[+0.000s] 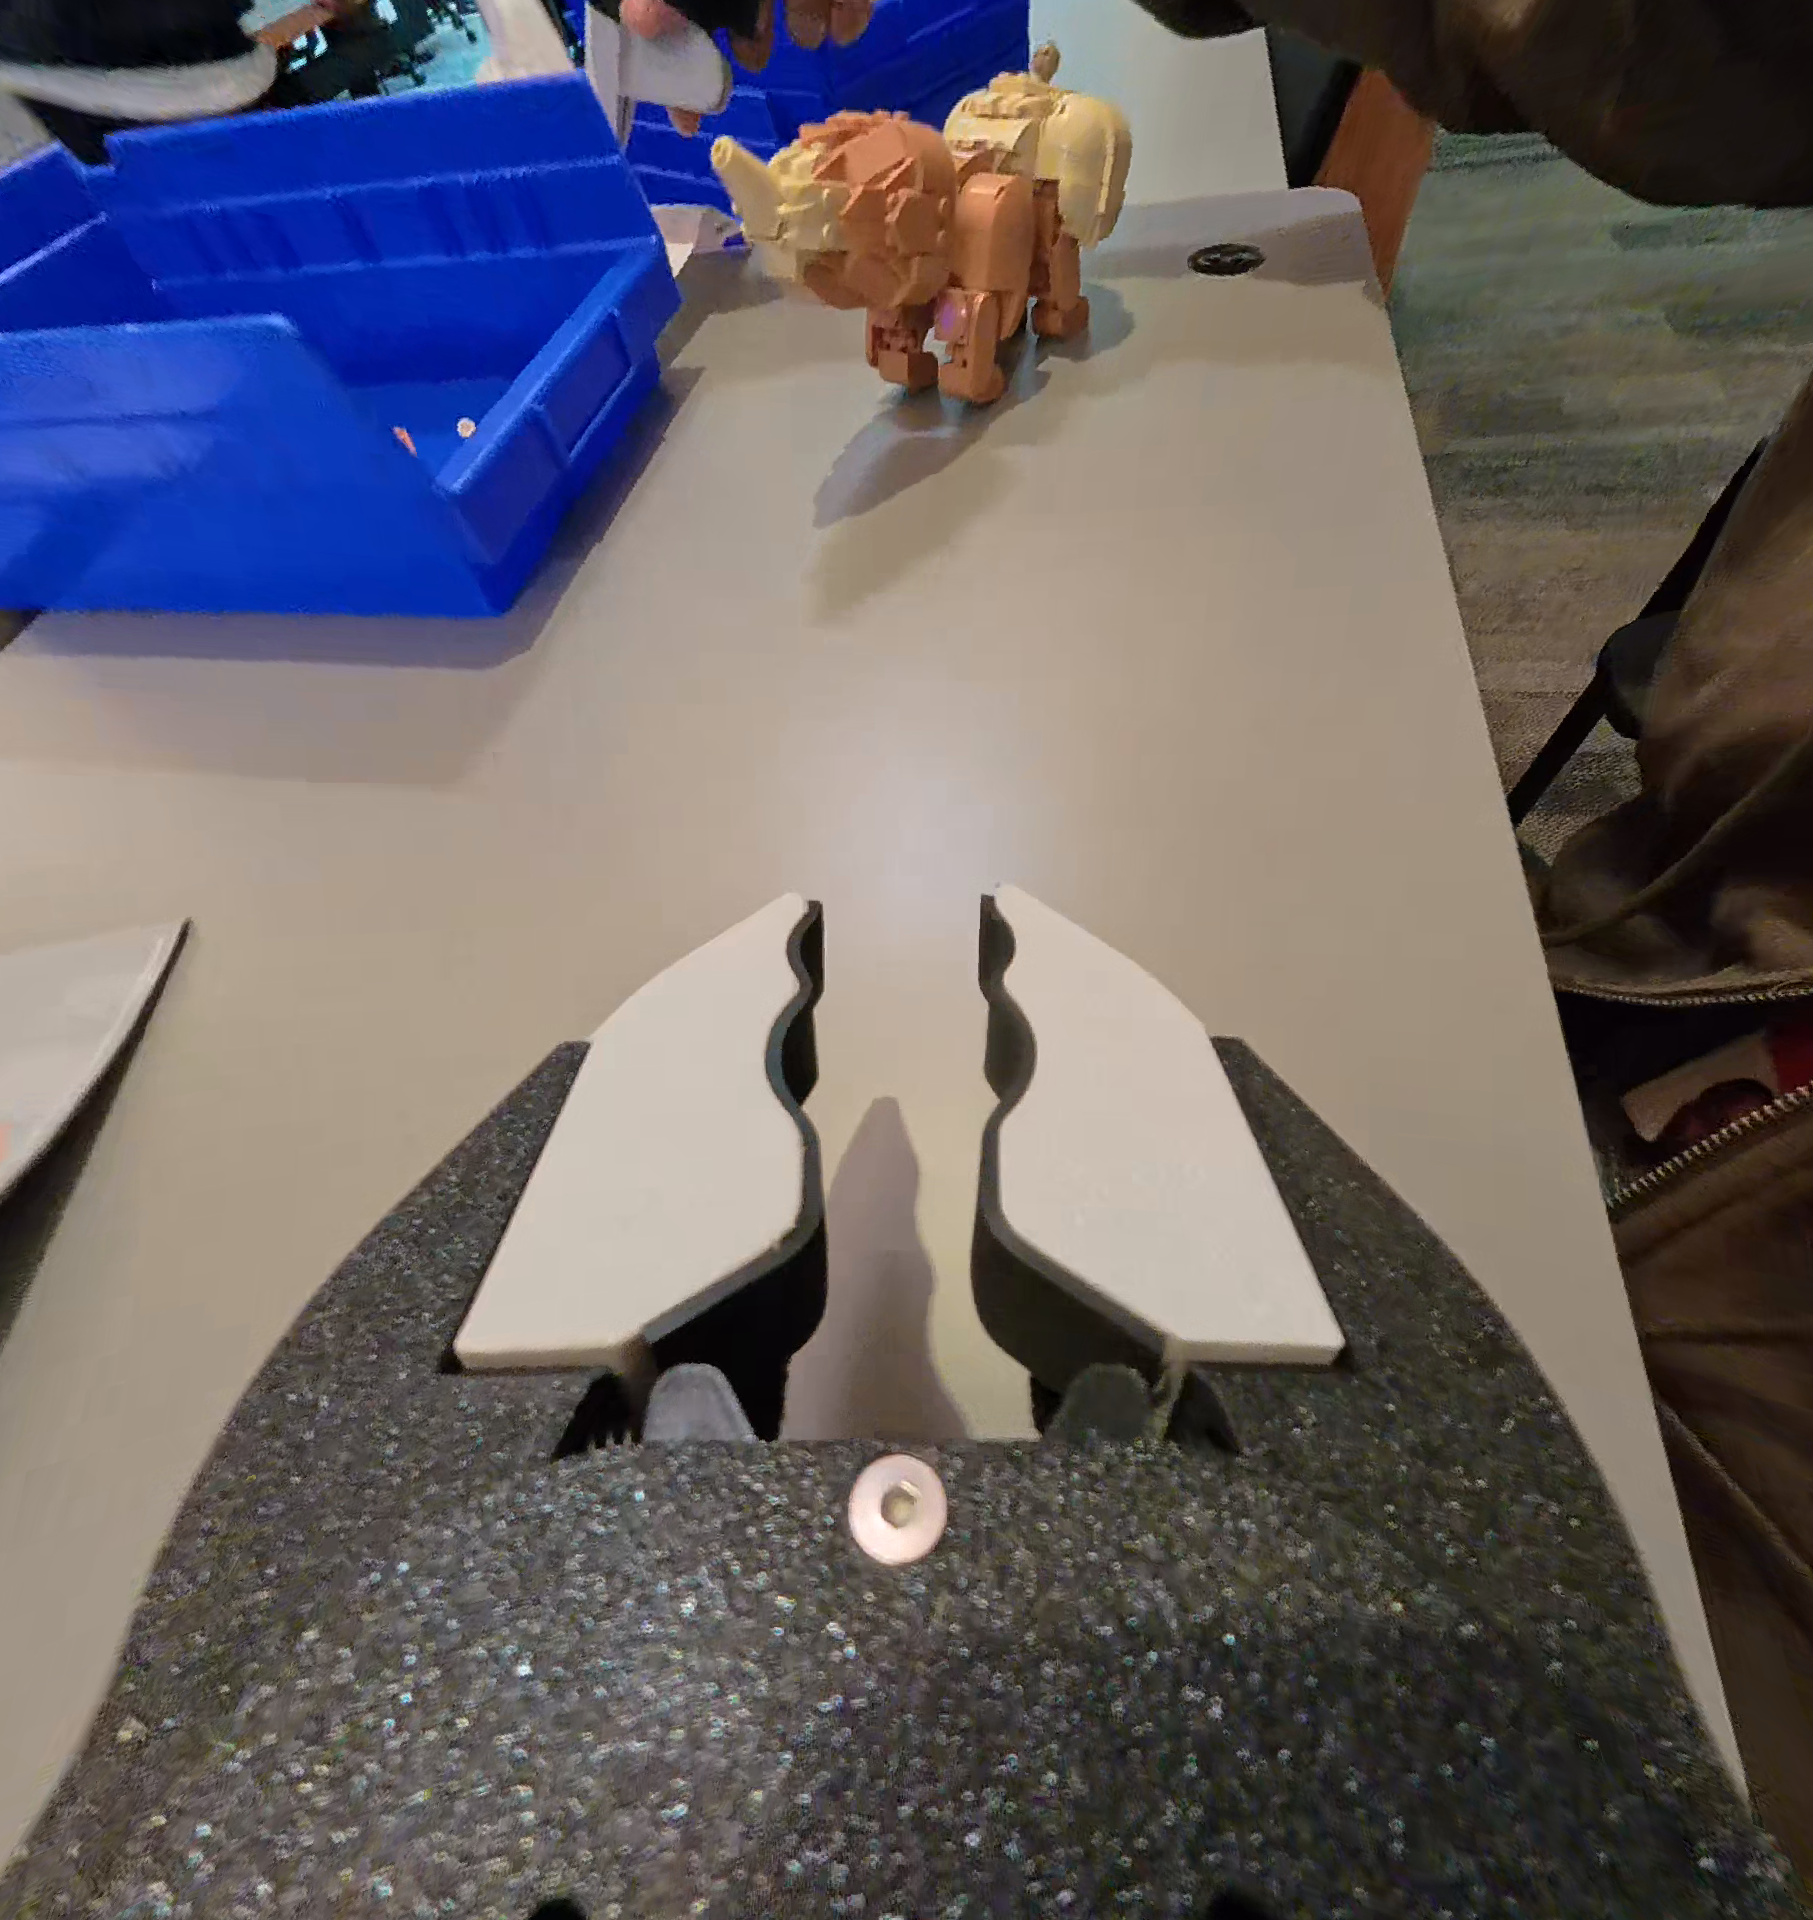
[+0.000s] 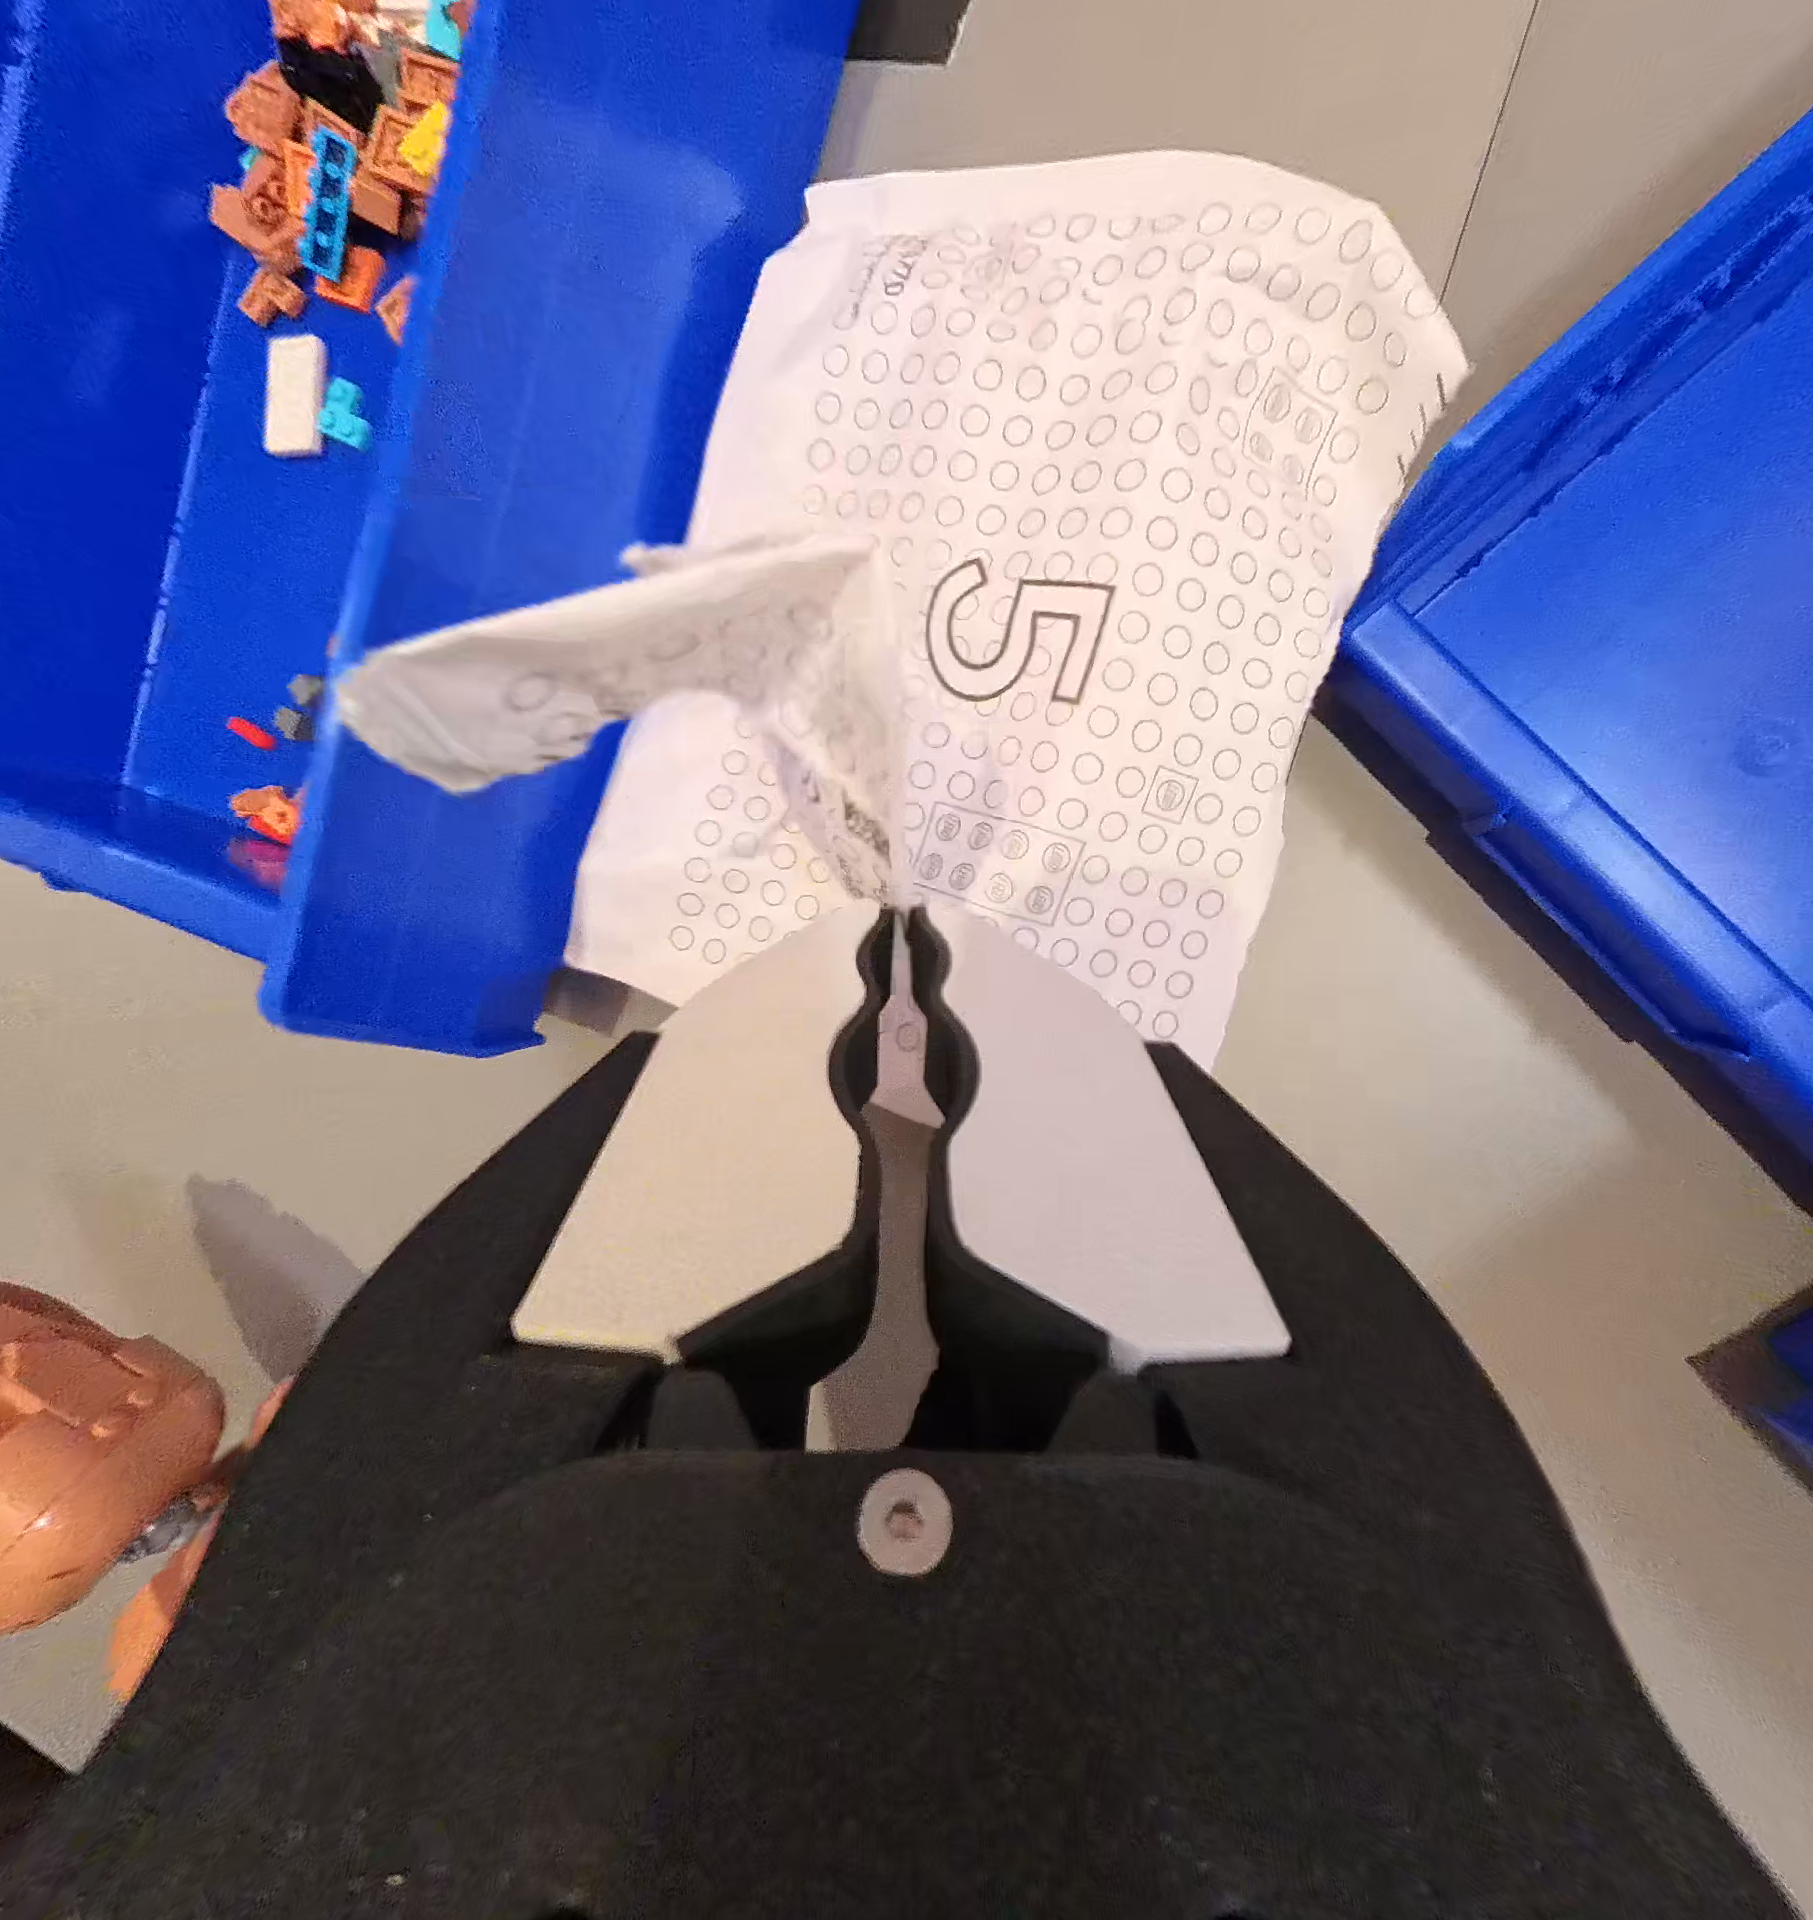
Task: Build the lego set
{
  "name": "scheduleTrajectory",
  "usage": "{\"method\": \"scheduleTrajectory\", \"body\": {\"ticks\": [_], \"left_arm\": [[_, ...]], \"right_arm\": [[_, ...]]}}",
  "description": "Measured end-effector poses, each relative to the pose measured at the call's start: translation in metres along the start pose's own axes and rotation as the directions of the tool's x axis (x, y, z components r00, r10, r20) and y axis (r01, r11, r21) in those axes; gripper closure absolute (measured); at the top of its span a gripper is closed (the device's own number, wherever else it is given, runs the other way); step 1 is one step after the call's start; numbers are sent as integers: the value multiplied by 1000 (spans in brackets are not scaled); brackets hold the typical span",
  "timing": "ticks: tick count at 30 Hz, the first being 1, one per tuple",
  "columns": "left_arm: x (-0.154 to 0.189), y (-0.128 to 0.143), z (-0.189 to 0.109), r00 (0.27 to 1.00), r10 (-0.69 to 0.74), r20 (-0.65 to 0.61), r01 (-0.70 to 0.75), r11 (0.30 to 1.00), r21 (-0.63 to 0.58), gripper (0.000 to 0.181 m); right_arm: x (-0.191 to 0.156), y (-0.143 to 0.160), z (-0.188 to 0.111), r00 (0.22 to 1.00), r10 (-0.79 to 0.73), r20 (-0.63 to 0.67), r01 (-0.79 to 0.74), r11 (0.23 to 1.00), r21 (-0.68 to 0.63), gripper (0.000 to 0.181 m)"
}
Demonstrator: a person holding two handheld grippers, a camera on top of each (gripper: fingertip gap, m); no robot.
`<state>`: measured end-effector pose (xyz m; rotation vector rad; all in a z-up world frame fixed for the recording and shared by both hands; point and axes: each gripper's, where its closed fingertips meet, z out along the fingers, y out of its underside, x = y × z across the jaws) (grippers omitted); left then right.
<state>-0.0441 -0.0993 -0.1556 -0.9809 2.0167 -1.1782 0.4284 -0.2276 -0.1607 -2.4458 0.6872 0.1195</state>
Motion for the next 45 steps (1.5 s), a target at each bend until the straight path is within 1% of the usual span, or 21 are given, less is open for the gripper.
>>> {"method": "scheduleTrajectory", "body": {"ticks": [3,6,8,12,15,17,19,22,24,27,29,32,35,37,39,40,42,45], "left_arm": [[-2,6,-6,999,-34,18,34,999,0,152],[-4,8,-13,997,-56,47,55,998,21,152],[-5,7,-19,995,-78,69,75,996,49,152],[-6,10,-36,984,-129,126,116,987,109,152],[-5,14,-50,972,-144,184,119,983,142,152],[-3,14,-61,965,-152,214,116,978,175,152],[0,13,-69,960,-169,223,123,971,205,152],[4,12,-76,954,-195,229,141,963,231,152],[7,12,-77,953,-199,227,146,962,231,152],[10,13,-77,954,-201,224,150,962,228,152],[11,13,-78,952,-207,226,155,961,231,152],[13,13,-80,949,-218,227,162,957,240,152],[12,14,-87,939,-243,245,179,950,256,152],[7,17,-94,926,-263,272,191,945,266,152],[-4,24,-102,911,-255,323,180,953,246,151],[-13,29,-106,904,-236,355,165,962,220,150],[-37,31,-113,889,-194,415,136,977,166,147],[-88,13,-119,869,-137,476,83,988,132,144]], "right_arm": [[3,0,-3,999,-23,-30,24,1000,7,169],[8,3,-10,992,-58,-109,57,998,-19,141],[10,3,-18,984,-83,-160,79,996,-30,128],[10,-3,-43,953,-137,-270,135,991,-26,117],[-7,-10,-69,935,-171,-311,183,983,7,114],[-33,-15,-88,927,-196,-319,225,973,56,114],[-73,-20,-106,921,-242,-306,288,950,116,116],[-149,-20,-123,890,-354,-287,414,892,180,120],[-206,-16,-123,868,-425,-257,482,846,228,123],[-298,-4,-103,844,-515,-152,534,780,326,128],[-354,9,-75,814,-574,-92,563,738,373,129],[-420,28,-16,778,-629,-12,575,703,418,134],[-464,37,48,756,-653,40,568,685,457,133],[-477,32,81,746,-666,9,586,662,468,133],[-485,20,102,723,-691,-16,607,624,492,133],[-488,13,109,714,-700,-4,604,614,509,133],[-494,0,119,704,-708,50,579,614,537,133],[-490,-20,132,714,-695,83,542,623,564,132]]}}
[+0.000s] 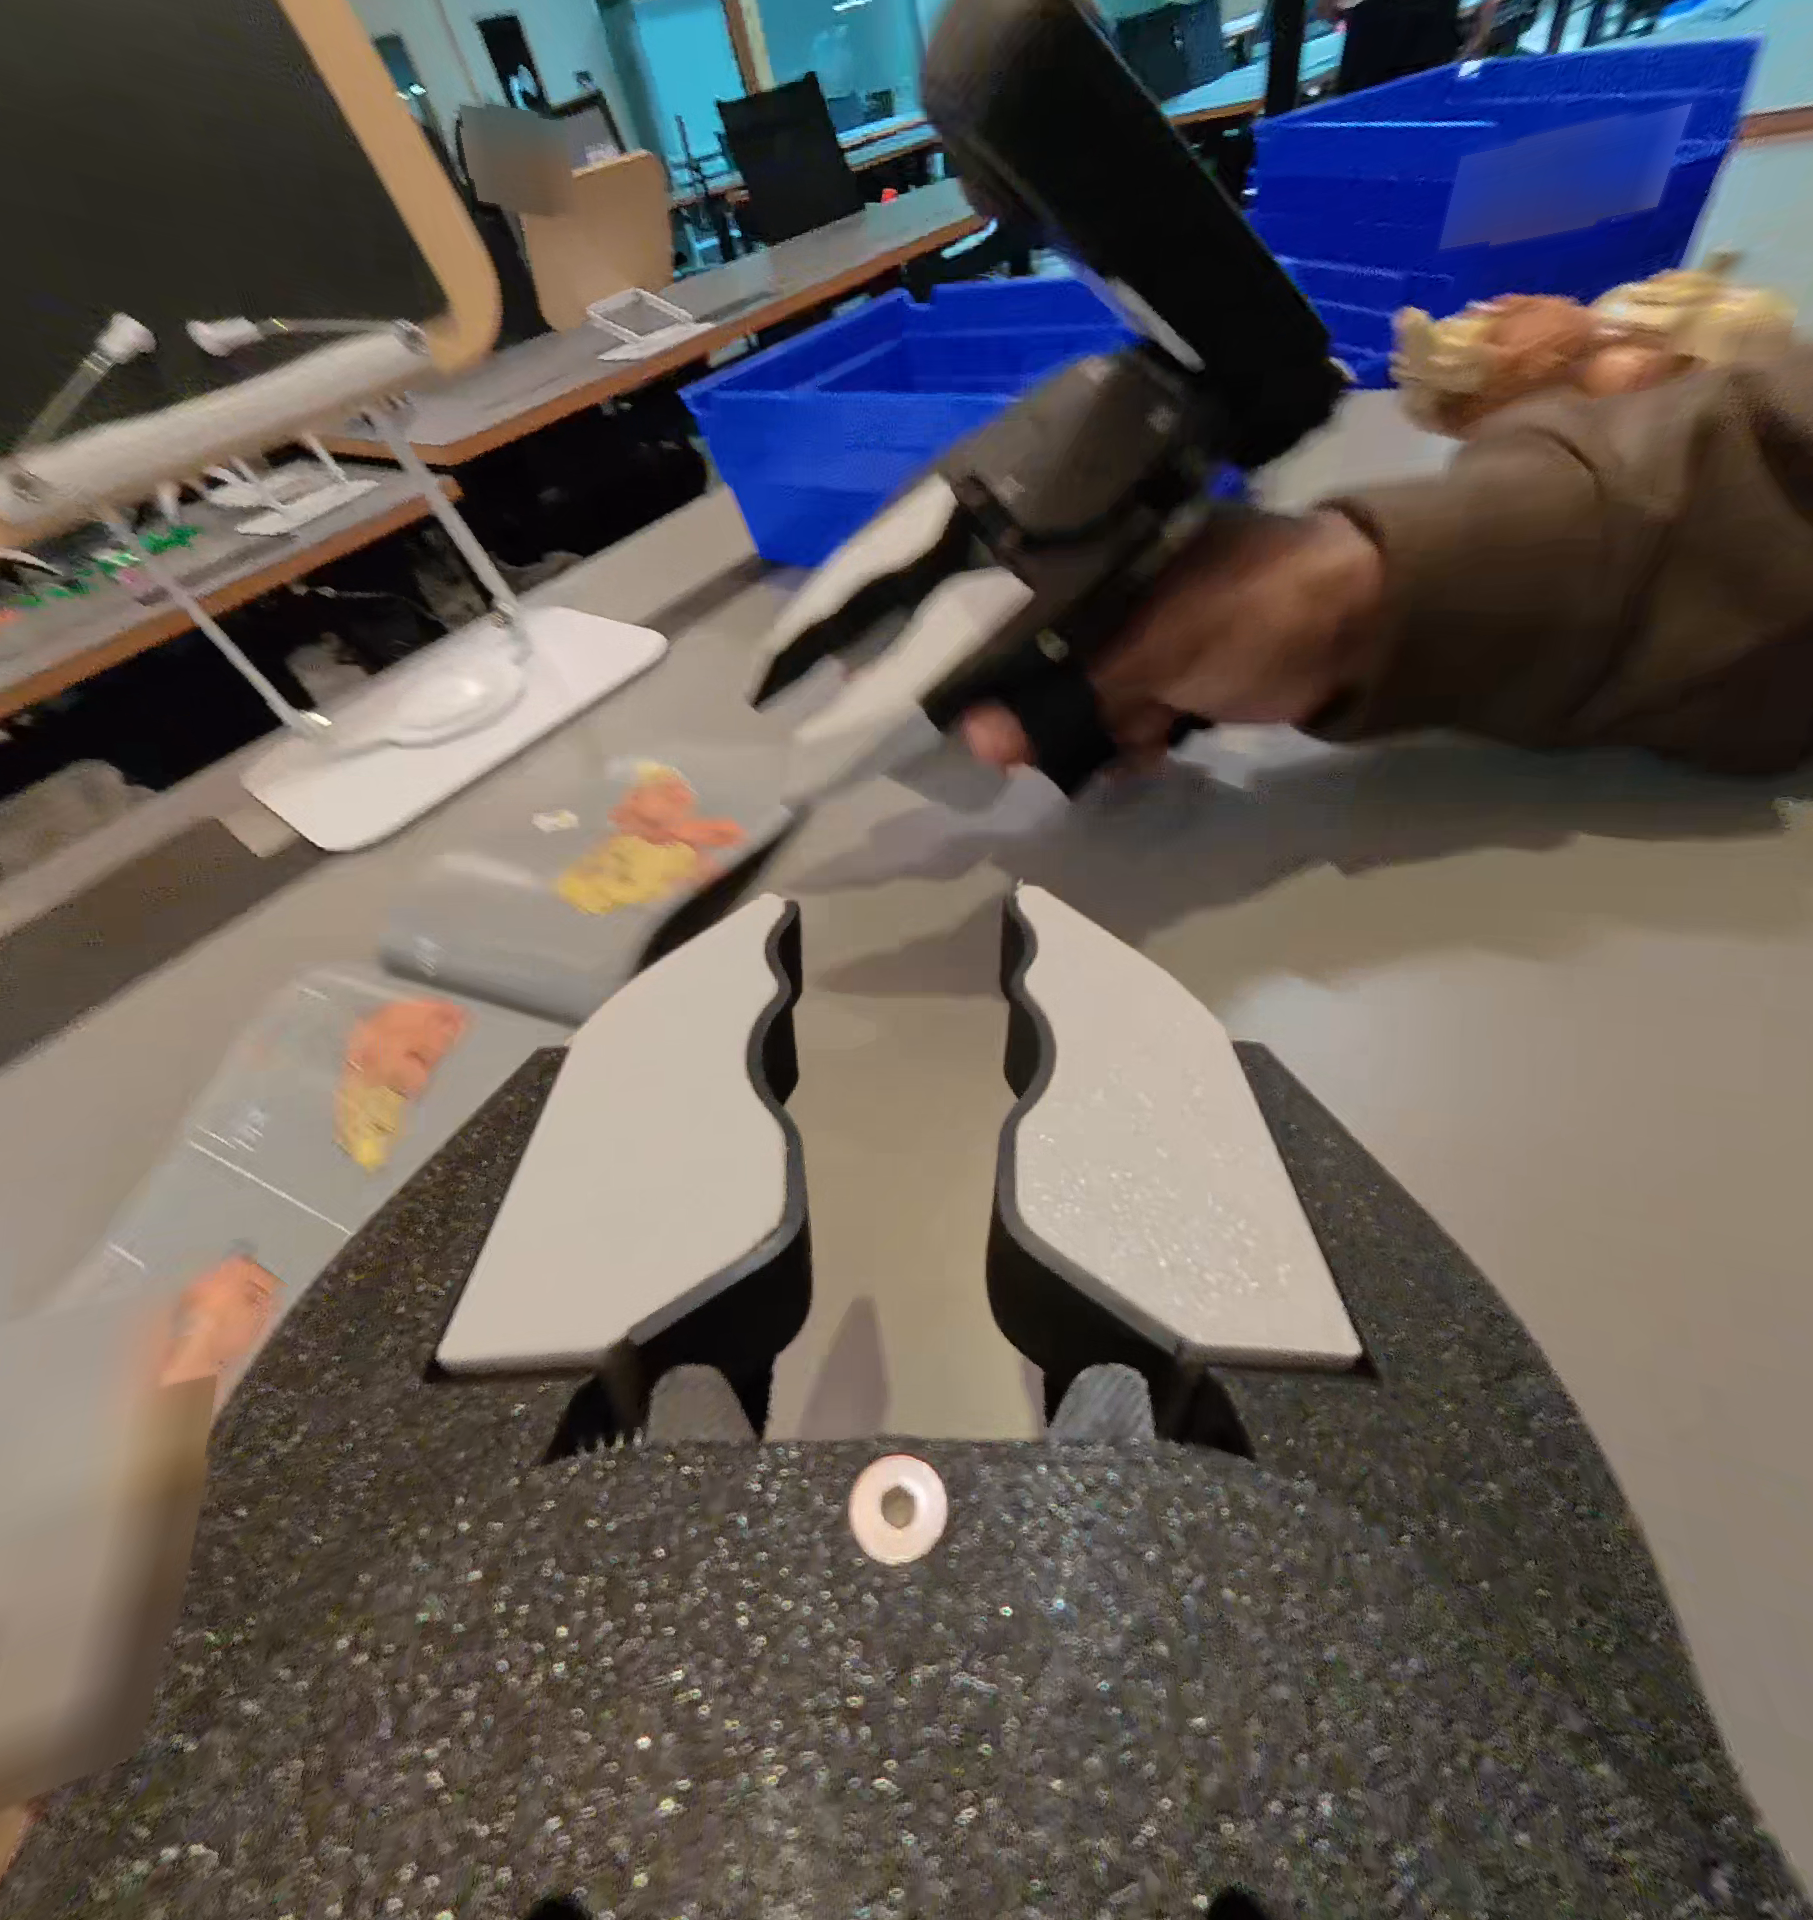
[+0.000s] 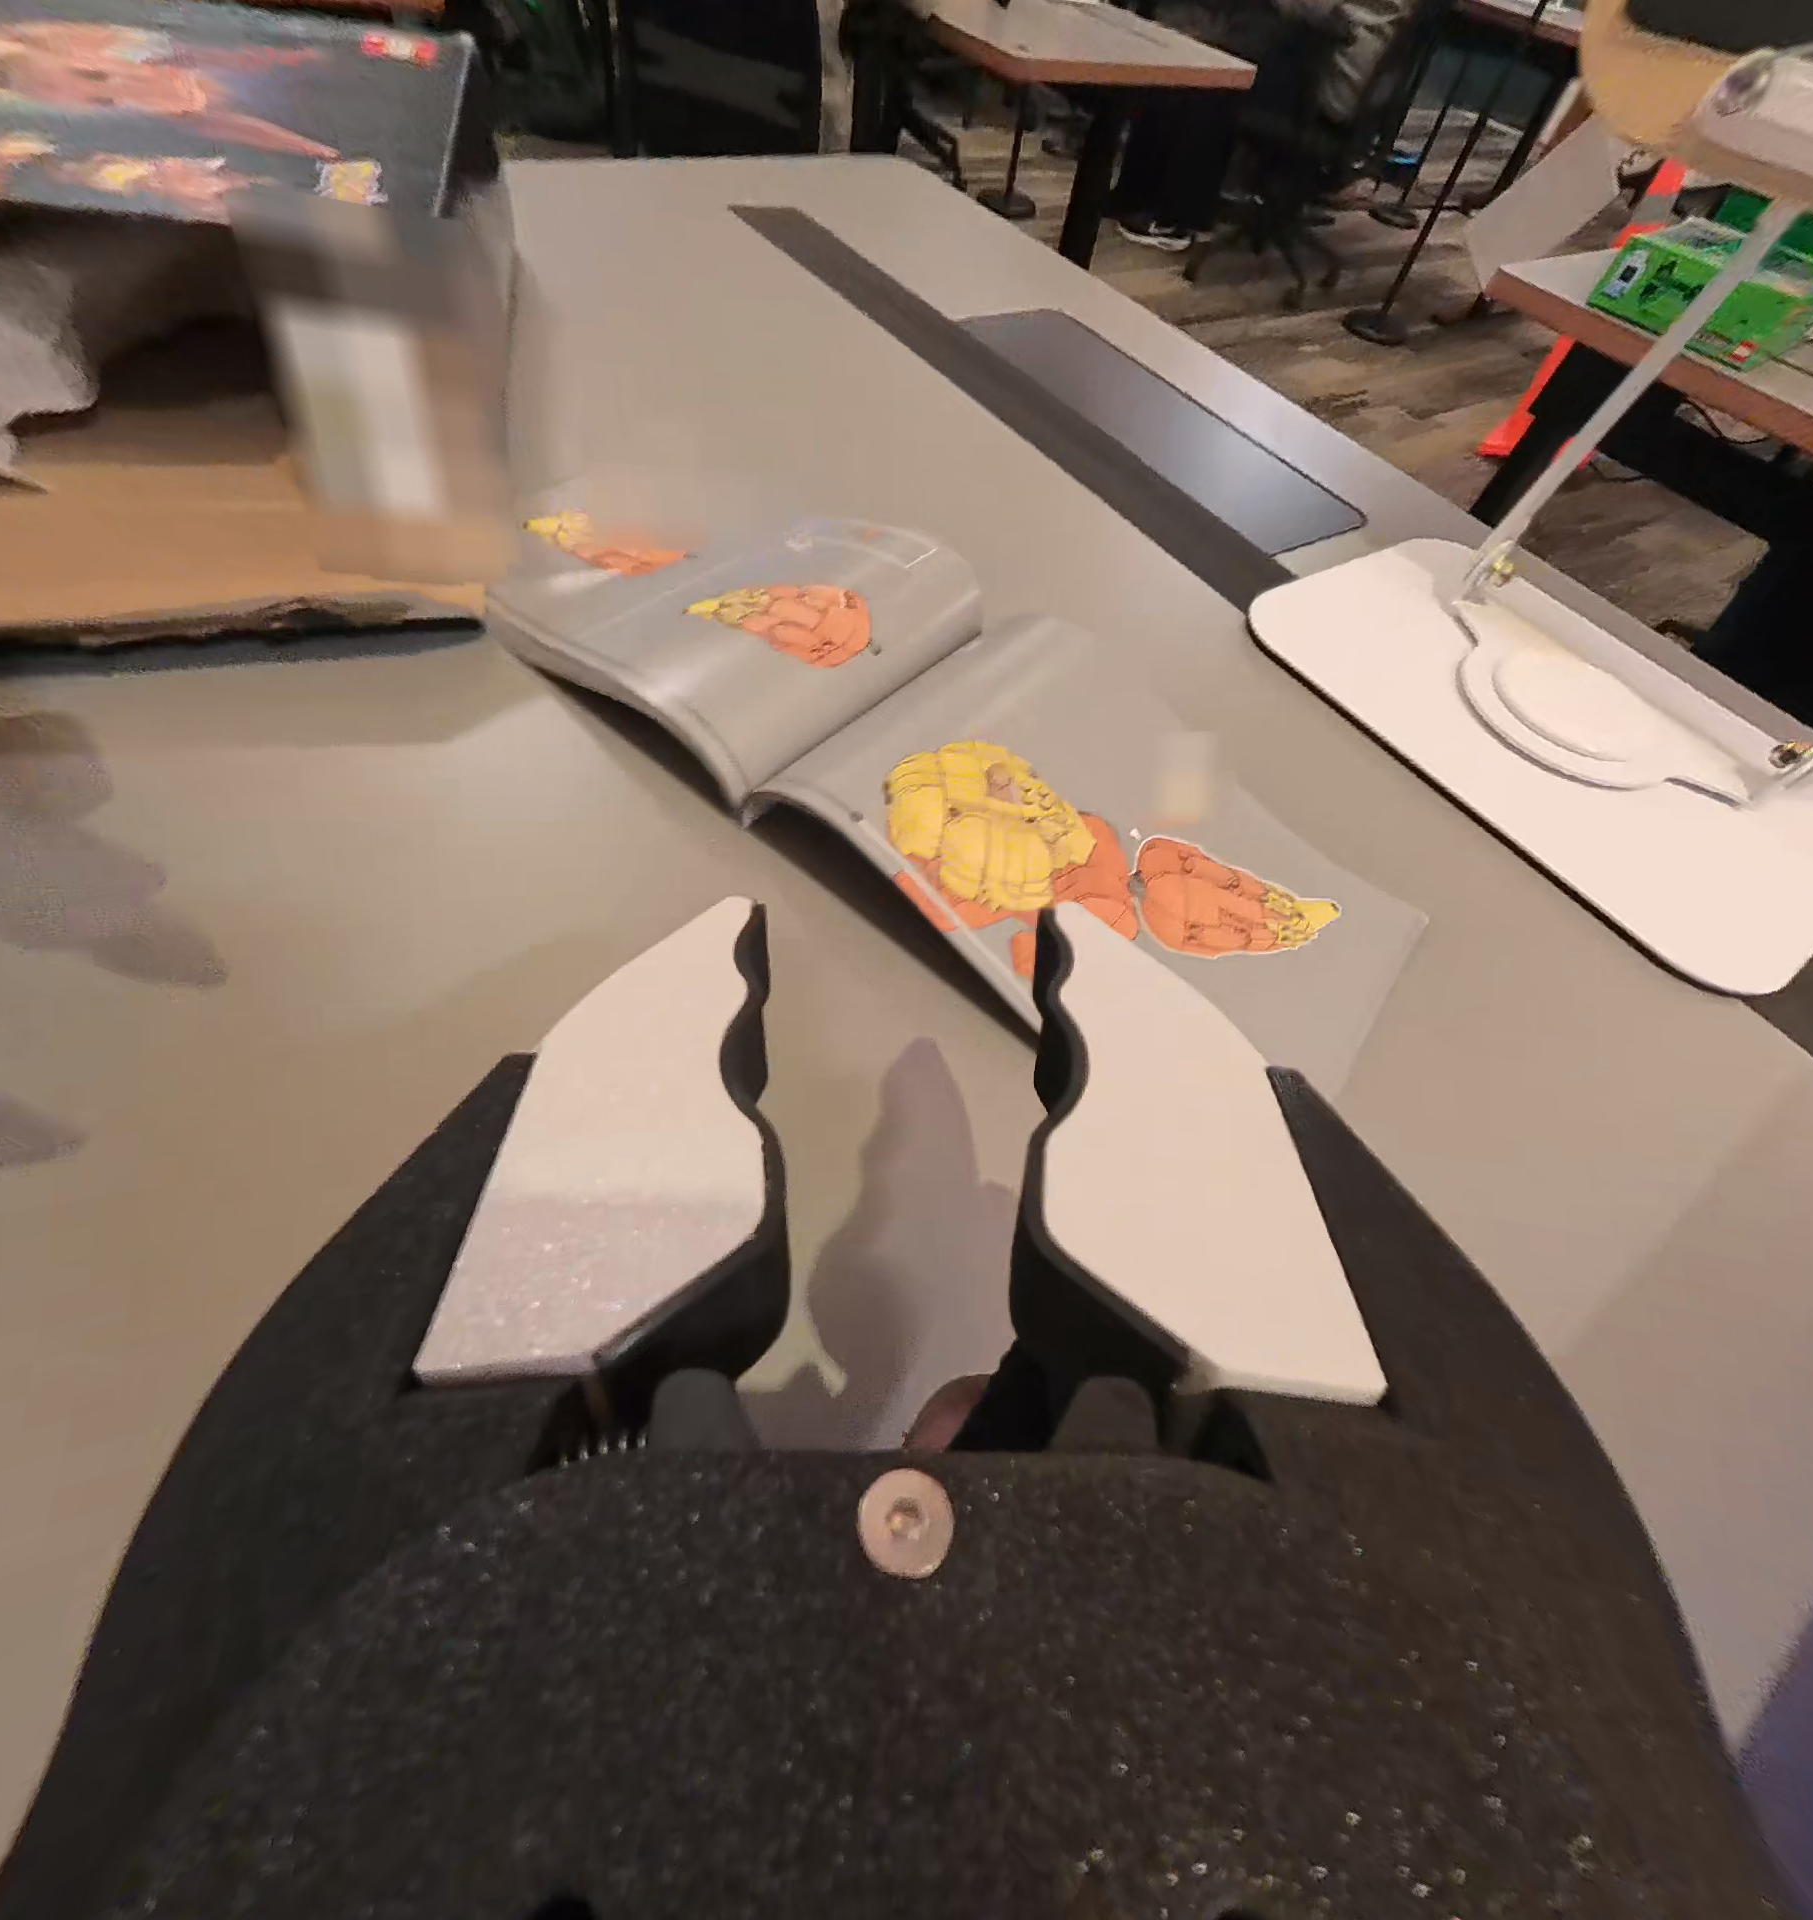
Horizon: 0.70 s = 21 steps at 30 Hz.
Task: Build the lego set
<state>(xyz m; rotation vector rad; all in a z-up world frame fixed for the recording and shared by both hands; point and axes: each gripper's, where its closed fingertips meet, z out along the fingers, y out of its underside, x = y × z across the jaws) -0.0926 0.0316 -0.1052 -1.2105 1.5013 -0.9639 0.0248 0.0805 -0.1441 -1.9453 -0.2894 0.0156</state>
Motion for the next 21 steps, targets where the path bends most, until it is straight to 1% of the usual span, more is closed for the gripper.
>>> {"method": "scheduleTrajectory", "body": {"ticks": [3,5,7,9,11,13,16,17,19,21], "left_arm": [[-52,-24,44,997,0,72,1,1000,-16,141],[-78,-31,79,993,39,112,-35,999,-39,137],[-95,-23,110,986,93,137,-79,991,-107,134],[-101,-4,131,984,114,136,-85,975,-205,130],[-93,14,138,992,96,82,-69,955,-289,128],[-86,24,139,994,110,29,-92,929,-359,128],[-85,28,140,985,158,-66,-170,845,-507,121],[-85,27,143,980,170,-100,-197,822,-535,121],[-91,29,151,976,183,-118,-217,787,-577,120],[-88,38,155,978,148,-146,-207,759,-617,115]], "right_arm": [[14,2,6,997,79,6,-79,994,71,132],[18,-2,1,993,117,8,-117,984,133,134],[20,-4,-8,993,120,11,-120,978,172,136],[19,-2,-15,990,135,32,-138,974,180,135],[21,-1,-18,986,161,36,-165,969,183,134],[25,-1,-19,982,185,39,-189,963,194,134],[27,-2,-21,980,194,31,-197,959,206,134],[27,-2,-22,982,187,24,-188,959,210,135],[25,-3,-23,986,164,9,-163,963,213,135],[24,-3,-23,991,136,-5,-132,968,213,135]]}}
